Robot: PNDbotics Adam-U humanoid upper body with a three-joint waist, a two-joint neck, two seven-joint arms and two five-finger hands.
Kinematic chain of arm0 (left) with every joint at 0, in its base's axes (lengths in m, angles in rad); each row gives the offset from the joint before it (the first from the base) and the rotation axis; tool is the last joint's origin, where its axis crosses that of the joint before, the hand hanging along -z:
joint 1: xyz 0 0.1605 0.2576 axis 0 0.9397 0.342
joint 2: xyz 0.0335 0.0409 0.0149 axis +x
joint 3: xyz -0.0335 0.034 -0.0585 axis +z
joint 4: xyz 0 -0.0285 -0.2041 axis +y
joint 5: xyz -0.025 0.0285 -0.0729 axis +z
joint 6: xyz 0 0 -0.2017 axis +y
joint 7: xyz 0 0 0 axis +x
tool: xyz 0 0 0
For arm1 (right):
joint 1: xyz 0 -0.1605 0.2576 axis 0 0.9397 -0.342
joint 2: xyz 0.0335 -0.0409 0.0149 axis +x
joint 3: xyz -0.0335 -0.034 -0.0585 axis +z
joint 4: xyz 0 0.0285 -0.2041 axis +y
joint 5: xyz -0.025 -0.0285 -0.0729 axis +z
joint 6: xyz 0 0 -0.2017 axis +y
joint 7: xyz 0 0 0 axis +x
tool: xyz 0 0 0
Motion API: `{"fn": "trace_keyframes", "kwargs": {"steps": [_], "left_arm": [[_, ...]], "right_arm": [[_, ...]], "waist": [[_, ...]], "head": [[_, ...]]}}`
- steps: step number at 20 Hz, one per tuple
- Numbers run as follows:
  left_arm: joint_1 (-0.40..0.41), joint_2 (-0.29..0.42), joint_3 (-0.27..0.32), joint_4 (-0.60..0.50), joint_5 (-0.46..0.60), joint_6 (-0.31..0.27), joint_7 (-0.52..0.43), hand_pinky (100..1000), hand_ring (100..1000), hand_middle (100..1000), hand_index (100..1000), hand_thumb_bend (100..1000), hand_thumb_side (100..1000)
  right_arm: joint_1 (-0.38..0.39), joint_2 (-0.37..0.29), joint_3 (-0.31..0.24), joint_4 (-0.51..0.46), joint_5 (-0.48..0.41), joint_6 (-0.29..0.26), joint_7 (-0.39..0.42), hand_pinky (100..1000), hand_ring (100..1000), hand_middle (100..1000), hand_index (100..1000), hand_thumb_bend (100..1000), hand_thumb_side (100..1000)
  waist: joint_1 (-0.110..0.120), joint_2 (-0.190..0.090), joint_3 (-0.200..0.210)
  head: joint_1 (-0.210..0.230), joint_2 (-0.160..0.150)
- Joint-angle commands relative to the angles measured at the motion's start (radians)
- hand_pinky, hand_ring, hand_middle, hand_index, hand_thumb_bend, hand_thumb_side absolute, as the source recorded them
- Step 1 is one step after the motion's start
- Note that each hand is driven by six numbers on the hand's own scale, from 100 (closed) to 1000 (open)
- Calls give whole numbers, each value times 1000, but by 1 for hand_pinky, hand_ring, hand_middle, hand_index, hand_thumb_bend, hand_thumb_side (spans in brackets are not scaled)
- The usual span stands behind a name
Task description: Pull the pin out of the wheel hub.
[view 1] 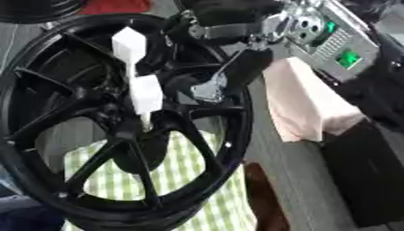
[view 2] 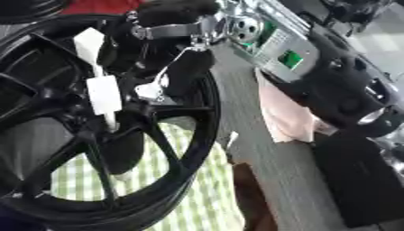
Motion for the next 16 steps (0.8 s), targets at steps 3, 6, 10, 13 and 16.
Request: {"fn": "trace_keyframes", "kwargs": {"steps": [3,6,10,13,16], "left_arm": [[0,8,6,-19,-10,2,5,903,744,622,798,189,719],[3,9,7,-19,-13,3,7,903,744,622,798,189,719],[2,10,7,-19,-14,3,7,904,744,622,797,188,720],[2,8,7,-19,-15,3,7,904,744,622,797,188,721],[2,7,6,-19,-16,4,6,905,744,622,797,187,722]], "right_arm": [[-27,7,2,-12,24,7,-2,873,966,786,871,100,605],[-37,22,9,-12,19,19,6,875,970,783,869,100,612],[-33,41,13,-12,28,39,19,877,973,786,870,100,611],[-24,50,12,-12,45,57,19,877,973,784,870,100,611],[-20,62,14,-12,57,73,20,877,972,781,869,100,619]], "waist": [[4,-8,-10],[2,-8,-16],[2,-7,-19],[1,-5,-18],[0,-1,-18]], "head": [[12,5],[20,5],[25,5],[26,5],[25,5]]}}
